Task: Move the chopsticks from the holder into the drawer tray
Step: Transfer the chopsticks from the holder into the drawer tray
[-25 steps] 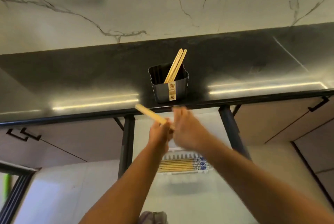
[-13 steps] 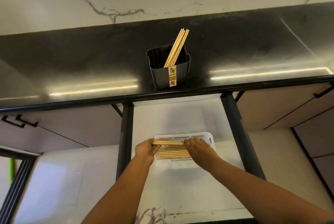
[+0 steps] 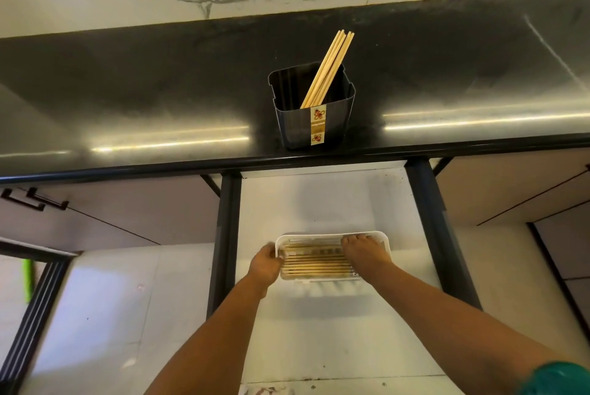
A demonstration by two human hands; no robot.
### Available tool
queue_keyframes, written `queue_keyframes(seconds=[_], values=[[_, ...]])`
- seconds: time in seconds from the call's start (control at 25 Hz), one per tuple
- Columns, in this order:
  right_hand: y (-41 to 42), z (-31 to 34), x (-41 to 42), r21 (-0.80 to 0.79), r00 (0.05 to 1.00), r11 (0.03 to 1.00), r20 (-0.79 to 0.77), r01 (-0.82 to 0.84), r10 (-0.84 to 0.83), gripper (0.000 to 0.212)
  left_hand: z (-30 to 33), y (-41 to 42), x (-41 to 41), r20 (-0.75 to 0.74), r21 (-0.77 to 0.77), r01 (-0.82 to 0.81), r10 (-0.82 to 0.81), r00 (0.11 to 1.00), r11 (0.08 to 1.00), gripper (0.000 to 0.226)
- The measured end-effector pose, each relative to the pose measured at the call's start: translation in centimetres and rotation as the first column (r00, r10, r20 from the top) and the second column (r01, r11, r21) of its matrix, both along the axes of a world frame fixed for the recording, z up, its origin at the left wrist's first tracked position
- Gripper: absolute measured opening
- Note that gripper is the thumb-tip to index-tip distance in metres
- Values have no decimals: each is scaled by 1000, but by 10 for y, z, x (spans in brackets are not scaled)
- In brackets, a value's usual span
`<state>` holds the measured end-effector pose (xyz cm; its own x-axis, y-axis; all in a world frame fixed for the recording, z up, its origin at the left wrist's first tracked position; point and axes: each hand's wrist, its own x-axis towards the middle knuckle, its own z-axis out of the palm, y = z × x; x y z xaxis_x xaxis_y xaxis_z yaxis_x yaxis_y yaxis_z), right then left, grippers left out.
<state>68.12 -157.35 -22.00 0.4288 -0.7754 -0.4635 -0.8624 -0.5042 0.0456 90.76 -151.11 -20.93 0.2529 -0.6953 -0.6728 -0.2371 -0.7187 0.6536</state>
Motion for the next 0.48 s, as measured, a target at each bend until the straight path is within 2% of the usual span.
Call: queue_keyframes(seconds=[0.16,0.32,0.4,0.48], values=[[2,-5,-7,-49,993,998,108,-45,50,35,-9,-1,2,-11,15,-8,9,1000,1000,16],[10,-10,-1,119,965,993,257,29,-59,33,-12,-2,2,21,10,-58,58,998,998,20],[17,-11,5,183,928,977,334,110,-167,34,-13,-2,0,24,12,-76,75,997,997,19],[24,-12,7,155,901,976,384,155,-204,36,-14,-2,-1,21,9,-100,99,995,995,17]])
